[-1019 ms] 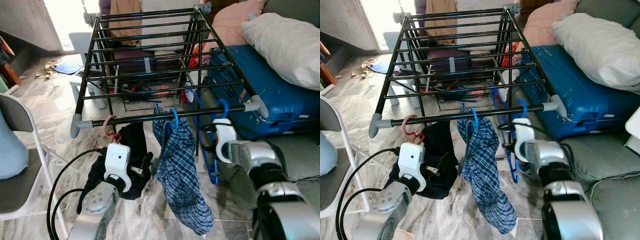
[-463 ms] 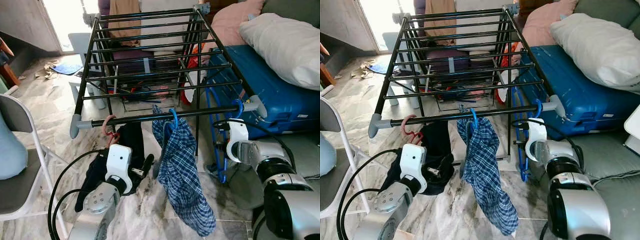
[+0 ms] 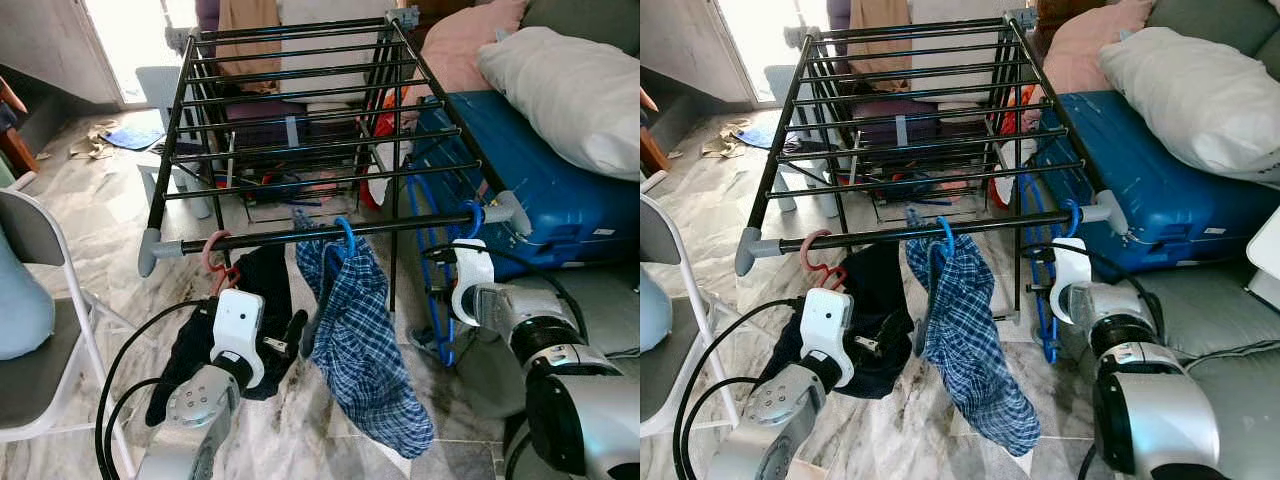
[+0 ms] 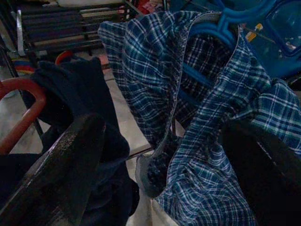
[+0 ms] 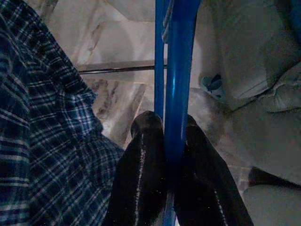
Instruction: Hang hanger
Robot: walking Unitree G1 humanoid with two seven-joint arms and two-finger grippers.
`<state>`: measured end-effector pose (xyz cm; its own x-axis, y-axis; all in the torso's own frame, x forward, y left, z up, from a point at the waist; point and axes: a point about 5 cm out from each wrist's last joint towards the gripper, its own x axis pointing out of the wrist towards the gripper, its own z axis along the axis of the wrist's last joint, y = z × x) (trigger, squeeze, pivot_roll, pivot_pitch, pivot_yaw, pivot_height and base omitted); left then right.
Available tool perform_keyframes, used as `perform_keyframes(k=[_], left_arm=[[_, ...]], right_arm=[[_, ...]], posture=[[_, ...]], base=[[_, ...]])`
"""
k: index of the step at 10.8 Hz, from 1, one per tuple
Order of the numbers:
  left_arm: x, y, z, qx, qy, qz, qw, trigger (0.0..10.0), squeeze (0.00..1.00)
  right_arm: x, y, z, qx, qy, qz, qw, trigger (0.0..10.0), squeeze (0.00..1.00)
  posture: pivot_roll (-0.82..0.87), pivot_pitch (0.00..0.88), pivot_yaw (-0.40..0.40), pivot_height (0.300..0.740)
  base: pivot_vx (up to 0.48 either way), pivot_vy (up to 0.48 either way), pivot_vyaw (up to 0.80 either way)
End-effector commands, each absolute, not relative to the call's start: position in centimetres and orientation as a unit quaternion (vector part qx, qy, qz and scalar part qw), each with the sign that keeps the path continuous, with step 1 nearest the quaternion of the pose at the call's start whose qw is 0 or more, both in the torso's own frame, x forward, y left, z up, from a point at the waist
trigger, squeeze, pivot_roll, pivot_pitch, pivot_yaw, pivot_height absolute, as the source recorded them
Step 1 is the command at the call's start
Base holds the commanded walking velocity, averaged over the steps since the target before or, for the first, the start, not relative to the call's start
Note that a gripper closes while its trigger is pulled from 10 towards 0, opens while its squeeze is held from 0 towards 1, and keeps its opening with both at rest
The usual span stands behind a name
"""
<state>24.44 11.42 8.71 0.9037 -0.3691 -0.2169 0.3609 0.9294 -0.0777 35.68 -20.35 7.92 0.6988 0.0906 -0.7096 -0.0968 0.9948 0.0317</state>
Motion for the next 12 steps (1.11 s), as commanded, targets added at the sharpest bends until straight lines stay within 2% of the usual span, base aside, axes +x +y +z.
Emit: perform_keyframes(k=[1,2,7,12], left_arm=[[24.6,11.4,9.1,-0.010,0.109,-0.194,0.975,10.0,0.00],[24.6,11.4,9.1,-0.010,0.109,-0.193,0.975,10.0,0.00],[24.2,11.7,8.9,0.001,0.114,-0.185,0.976,10.0,0.00],[24.0,11.7,9.0,0.010,0.114,-0.183,0.976,10.0,0.00]], right_arm=[[35.5,-19.8,7.5,-0.012,0.396,0.067,0.916,10.0,0.00],[35.5,-19.8,7.4,-0.014,0.392,0.067,0.917,10.0,1.00],[35.4,-20.8,7.7,-0.056,0.351,0.075,0.932,10.0,1.00],[32.9,-21.0,7.8,-0.072,0.279,0.065,0.955,10.0,1.00]], posture=[[-0.07,0.000,0.023,0.740],[-0.07,0.000,0.022,0.740],[-0.07,0.007,0.027,0.740],[-0.08,0.023,0.032,0.740]], base=[[0.000,0.000,0.00],[0.000,0.000,0.00],[0.000,0.000,0.00],[0.000,0.000,0.00]])
